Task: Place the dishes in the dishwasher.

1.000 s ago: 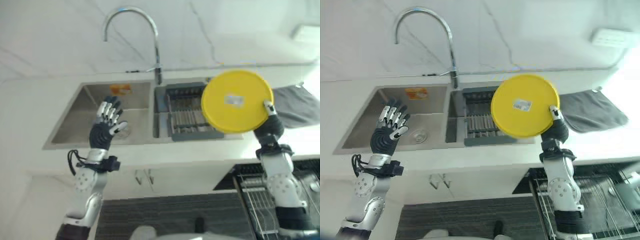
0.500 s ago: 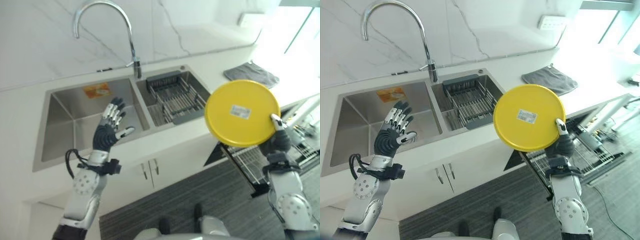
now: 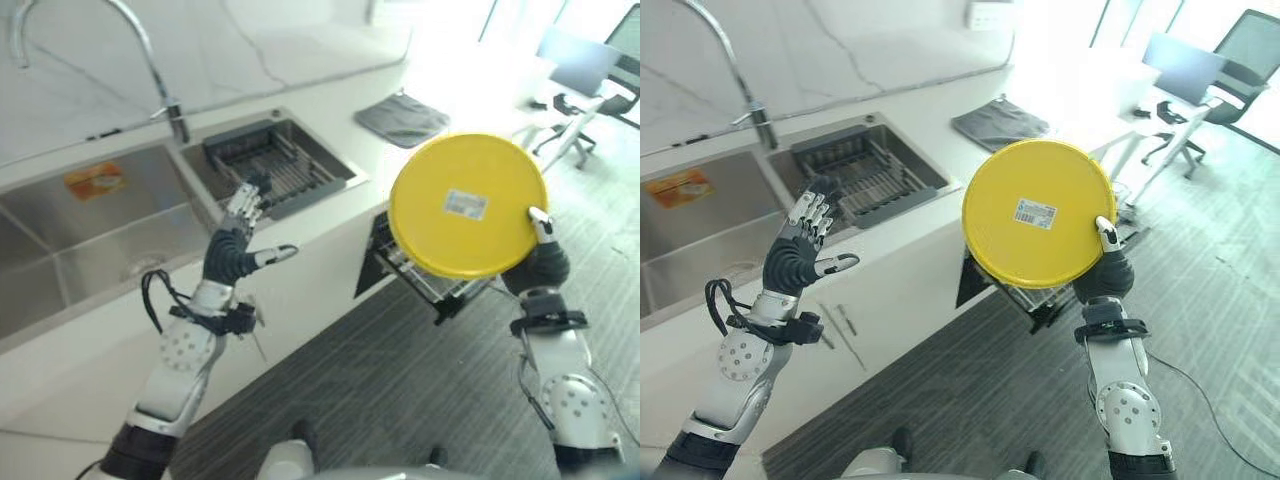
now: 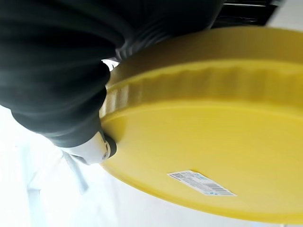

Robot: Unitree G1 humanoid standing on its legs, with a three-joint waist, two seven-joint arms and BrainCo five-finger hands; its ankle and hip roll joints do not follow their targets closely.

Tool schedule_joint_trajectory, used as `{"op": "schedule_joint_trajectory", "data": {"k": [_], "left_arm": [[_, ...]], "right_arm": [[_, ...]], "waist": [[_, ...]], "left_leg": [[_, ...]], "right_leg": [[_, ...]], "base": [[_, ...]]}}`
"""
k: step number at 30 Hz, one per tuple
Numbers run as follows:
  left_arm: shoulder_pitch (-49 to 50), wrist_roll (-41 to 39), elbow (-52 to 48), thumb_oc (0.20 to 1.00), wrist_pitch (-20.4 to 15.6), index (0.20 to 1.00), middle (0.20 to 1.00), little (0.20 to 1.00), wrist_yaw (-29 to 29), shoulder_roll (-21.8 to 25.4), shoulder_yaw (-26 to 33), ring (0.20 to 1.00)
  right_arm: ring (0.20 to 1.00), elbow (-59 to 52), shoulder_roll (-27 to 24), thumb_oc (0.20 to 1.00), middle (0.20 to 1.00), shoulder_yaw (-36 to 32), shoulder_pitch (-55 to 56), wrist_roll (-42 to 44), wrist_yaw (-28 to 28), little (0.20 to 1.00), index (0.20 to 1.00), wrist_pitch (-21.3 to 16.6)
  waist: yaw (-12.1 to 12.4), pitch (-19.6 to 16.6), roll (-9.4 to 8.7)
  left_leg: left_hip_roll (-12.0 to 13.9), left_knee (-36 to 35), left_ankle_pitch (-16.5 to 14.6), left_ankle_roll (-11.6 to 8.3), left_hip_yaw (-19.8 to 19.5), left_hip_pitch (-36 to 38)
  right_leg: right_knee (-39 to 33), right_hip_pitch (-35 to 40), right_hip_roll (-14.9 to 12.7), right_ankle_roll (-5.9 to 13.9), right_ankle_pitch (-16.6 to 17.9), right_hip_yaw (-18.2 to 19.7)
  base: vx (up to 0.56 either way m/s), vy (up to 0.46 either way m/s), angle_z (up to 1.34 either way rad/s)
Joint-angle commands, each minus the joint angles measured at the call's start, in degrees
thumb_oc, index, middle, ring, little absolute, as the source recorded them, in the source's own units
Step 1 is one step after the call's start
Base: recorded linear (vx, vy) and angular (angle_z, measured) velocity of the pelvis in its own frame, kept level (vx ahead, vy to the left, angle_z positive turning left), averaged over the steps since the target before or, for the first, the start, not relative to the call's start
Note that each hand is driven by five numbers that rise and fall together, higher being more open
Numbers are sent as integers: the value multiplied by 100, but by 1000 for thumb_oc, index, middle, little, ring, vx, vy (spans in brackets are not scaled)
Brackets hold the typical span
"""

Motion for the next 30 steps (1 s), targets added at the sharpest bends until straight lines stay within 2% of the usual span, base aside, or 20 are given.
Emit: {"op": "schedule_joint_trajectory", "data": {"k": [1,2,3,4,6,7,8,9,10,11,13,14,18,23,27,30], "left_arm": [[-52,261,-510,1000,-378,1000,1000,1000,-68,50,154,1000],[-7,290,-520,1000,-399,1000,1000,1000,1,31,128,1000],[-29,328,-531,1000,-400,1000,1000,1000,235,-17,23,1000],[-66,384,-503,1000,-389,1000,1000,1000,408,-107,-62,1000],[-36,451,-491,1000,-420,1000,1000,1000,454,-184,-104,1000],[-19,550,-500,1000,-431,1000,1000,1000,461,-262,-154,1000],[-18,551,-497,1000,-437,1000,1000,1000,454,-271,-157,1000],[-12,529,-453,1000,-460,1000,1000,1000,422,-307,-144,1000],[70,510,-459,1000,-475,1000,1000,1000,420,-314,-115,1000],[185,473,-511,1000,-447,1000,1000,1000,398,-316,-43,1000],[231,397,-506,1000,-481,1000,1000,1000,257,-323,-20,1000],[197,443,-508,1000,-454,1000,1000,1000,202,-347,-64,1000],[-119,555,-412,1000,-375,1000,1000,1000,227,-384,-308,1000],[-93,503,-449,1000,-400,1000,1000,1000,253,-277,-233,1000],[-130,504,-391,1000,-447,1000,1000,1000,393,-272,-232,1000],[-149,736,-381,1000,-807,1000,1000,1000,355,-262,-257,1000]], "right_arm": [[200,-358,-111,200,200,-214,-461,45,458,200,200,-32],[200,-351,-179,200,200,-166,-510,59,392,200,200,33],[200,-310,-228,200,200,41,-683,-15,308,200,200,105],[200,-308,-265,200,200,244,-730,-347,288,200,200,73],[200,-339,-314,200,200,328,-668,-546,408,200,200,14],[200,-404,-366,200,200,373,-535,-645,557,200,200,-27],[200,-410,-378,200,200,367,-505,-651,568,200,200,-40],[200,-343,-425,200,200,401,-486,-654,664,200,200,-107],[200,-289,-419,200,200,481,-492,-691,697,200,200,-158],[200,-315,-410,200,200,528,-457,-732,713,200,200,-186],[200,-415,-309,200,200,634,-382,-982,568,200,200,-305],[200,-442,-239,200,200,705,-364,-1065,493,200,200,-356],[200,-398,-176,200,200,822,-267,-1132,489,200,200,-551],[200,-471,-185,200,200,672,-72,-860,814,200,200,-513],[200,-510,-7,200,200,746,-215,-916,808,200,200,-649],[200,-476,111,200,200,924,-277,-864,878,200,200,-622]], "waist": [[-71,-171,62],[-89,-177,62],[-117,-171,76],[-133,-176,66],[-160,-187,74],[-216,-181,105],[-225,-179,108],[-167,-135,112],[-106,-117,159],[-62,-132,229],[-33,-141,331],[-32,-146,381],[-34,-139,364],[-38,-276,314],[10,-238,321],[93,-161,297]], "left_leg": [[513,-636,-279,-190,-198,1242],[636,-627,-187,-254,-170,1234],[853,-712,17,-351,29,1235],[965,-758,179,-387,123,1179],[977,-705,304,-397,244,1113],[931,-402,454,-402,524,960],[910,-296,442,-401,530,906],[462,53,83,-288,274,717],[128,96,-194,-198,128,710],[-212,-5,-274,-92,93,710],[-438,-372,-142,-23,156,782],[-533,-759,37,12,104,870],[-608,-842,281,-30,-73,523],[-689,-842,170,96,-46,604],[-752,-842,69,249,-72,723],[-848,-842,58,417,-204,764]], "right_leg": [[98,-116,541,33,49,302],[67,-136,645,7,8,343],[42,-165,816,-94,-74,387],[42,-155,1007,-246,-157,450],[42,-139,1082,-327,-196,408],[42,-78,1163,-435,-261,270],[42,-66,1168,-452,-271,237],[42,-35,1176,-472,-307,150],[42,-9,1213,-467,-337,158],[42,2,1273,-480,-356,149],[42,40,1380,-474,-372,66],[42,54,1447,-465,-376,50],[42,87,1535,-483,-438,-49],[107,215,1423,-439,-536,-243],[777,54,1309,-407,-734,-300],[1694,-246,1191,-349,-544,-216]], "base": [[31,-742,37],[-14,-623,26],[6,-635,3],[32,-570,-18],[75,-348,-20],[62,-244,-32],[92,-333,-1],[102,-217,33],[193,-249,47],[220,-143,34],[252,-92,7],[250,-57,37],[214,-16,65],[257,165,6],[202,268,-11],[142,255,-6]]}}
